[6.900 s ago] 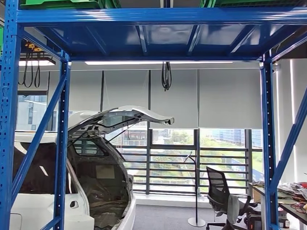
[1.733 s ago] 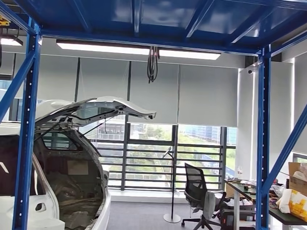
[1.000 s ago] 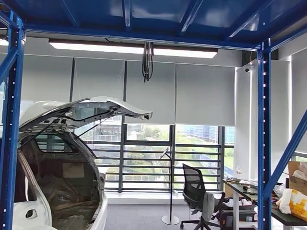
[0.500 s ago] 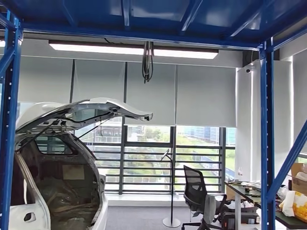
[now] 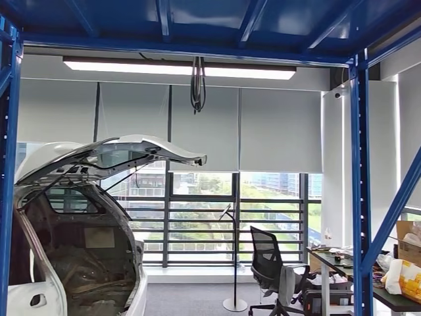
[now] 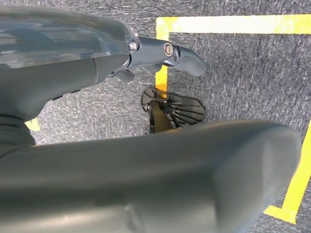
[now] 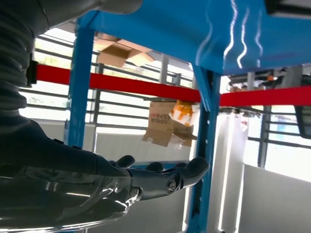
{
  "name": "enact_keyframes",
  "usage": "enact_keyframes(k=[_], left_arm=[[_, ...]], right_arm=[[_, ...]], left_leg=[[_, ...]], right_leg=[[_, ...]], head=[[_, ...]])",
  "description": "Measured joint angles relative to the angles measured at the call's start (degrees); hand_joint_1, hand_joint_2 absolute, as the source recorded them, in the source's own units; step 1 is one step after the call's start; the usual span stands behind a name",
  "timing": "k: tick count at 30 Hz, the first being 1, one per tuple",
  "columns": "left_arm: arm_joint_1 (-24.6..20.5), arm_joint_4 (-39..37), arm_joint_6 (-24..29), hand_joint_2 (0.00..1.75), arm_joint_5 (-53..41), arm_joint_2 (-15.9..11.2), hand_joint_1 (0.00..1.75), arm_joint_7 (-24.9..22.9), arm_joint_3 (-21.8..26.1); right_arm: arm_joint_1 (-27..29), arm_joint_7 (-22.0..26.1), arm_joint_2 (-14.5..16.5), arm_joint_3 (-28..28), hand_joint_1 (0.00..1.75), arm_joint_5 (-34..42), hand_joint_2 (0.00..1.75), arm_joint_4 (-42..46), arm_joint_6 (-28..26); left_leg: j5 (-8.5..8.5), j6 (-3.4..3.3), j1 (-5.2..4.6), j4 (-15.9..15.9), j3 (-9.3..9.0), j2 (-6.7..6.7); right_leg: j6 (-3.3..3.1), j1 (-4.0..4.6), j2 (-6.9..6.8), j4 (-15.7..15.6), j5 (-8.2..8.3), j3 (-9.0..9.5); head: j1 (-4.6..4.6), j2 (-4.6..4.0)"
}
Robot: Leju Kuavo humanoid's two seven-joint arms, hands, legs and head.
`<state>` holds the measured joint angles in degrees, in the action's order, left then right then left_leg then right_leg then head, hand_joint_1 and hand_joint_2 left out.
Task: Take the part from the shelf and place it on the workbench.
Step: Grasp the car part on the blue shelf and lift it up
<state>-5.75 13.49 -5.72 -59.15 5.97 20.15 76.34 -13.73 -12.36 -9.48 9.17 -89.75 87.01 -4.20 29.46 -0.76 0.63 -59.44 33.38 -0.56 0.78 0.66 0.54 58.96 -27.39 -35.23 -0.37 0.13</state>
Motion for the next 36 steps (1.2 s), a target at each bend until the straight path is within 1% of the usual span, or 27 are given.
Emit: enact_keyframes(k=[7, 15, 18, 21, 28, 36], left_arm=[[-0.04, 0.0, -0.14, 0.0, -0.62, -0.11, 0.0, 0.02, -0.15], [-0.08, 0.0, -0.23, 0.0, -1.01, -0.42, 0.0, 0.09, -0.34], [-0.1, 0.0, -0.26, 0.0, -1.28, -0.51, 0.0, 0.11, -0.7], [-0.1, 0.0, -0.4, 0.0, -1.86, -0.63, 0.0, 0.26, -1.12], [-0.16, 0.0, -0.75, 0.0, -2.58, -0.7, 0.0, 0.48, -1.84], [-0.15, 0.0, -0.75, 0.0, -2.66, -0.7, 0.0, 0.45, -2.32]], right_arm=[[-1.69, -6.96, -1.81, 2.21, 0.0, -0.28, 1.75, -5.26, -0.05], [-4.44, -9.75, -2.68, 4.84, 0.0, -0.32, 1.75, -9.15, -0.37], [-5.54, -9.6, -2.64, 5.17, 0.0, -0.32, 1.75, -10.39, -0.7], [-6.89, -8.25, -2.22, 5.16, 0.0, -0.33, 1.75, -11.98, -1.61], [-10.48, -5.33, 0.32, 4.73, 0.0, -0.34, 1.75, -16.27, -2.73], [-11.96, -4.04, 2.28, 4.49, 0.0, -0.33, 1.75, -18.41, -2.76]], left_leg=[[0.0, 0.0, -0.18, -0.01, -0.04, 0.0], [0.0, -0.01, -0.21, -0.01, -0.07, 0.0], [0.0, -0.01, -0.2, -0.01, -0.07, -0.01], [0.0, -0.01, -0.2, -0.01, -0.07, -0.01], [-0.01, -0.01, -0.19, -0.01, -0.11, -0.01], [-0.01, 0.0, -0.2, -0.01, -0.1, 0.0]], right_leg=[[0.01, -0.16, -0.01, 0.0, 0.01, 0.07], [0.01, -0.18, -0.02, 0.0, 0.0, 0.1], [0.01, -0.18, -0.02, 0.0, 0.0, 0.1], [0.01, -0.18, -0.03, 0.0, 0.01, 0.11], [0.01, -0.18, -0.02, 0.01, 0.01, 0.13], [0.01, -0.18, -0.02, 0.01, 0.0, 0.13]], head=[[0.0, 0.0], [0.0, 0.0], [0.0, 0.0], [0.0, 0.0], [0.0, 0.0], [0.0, 0.0]])
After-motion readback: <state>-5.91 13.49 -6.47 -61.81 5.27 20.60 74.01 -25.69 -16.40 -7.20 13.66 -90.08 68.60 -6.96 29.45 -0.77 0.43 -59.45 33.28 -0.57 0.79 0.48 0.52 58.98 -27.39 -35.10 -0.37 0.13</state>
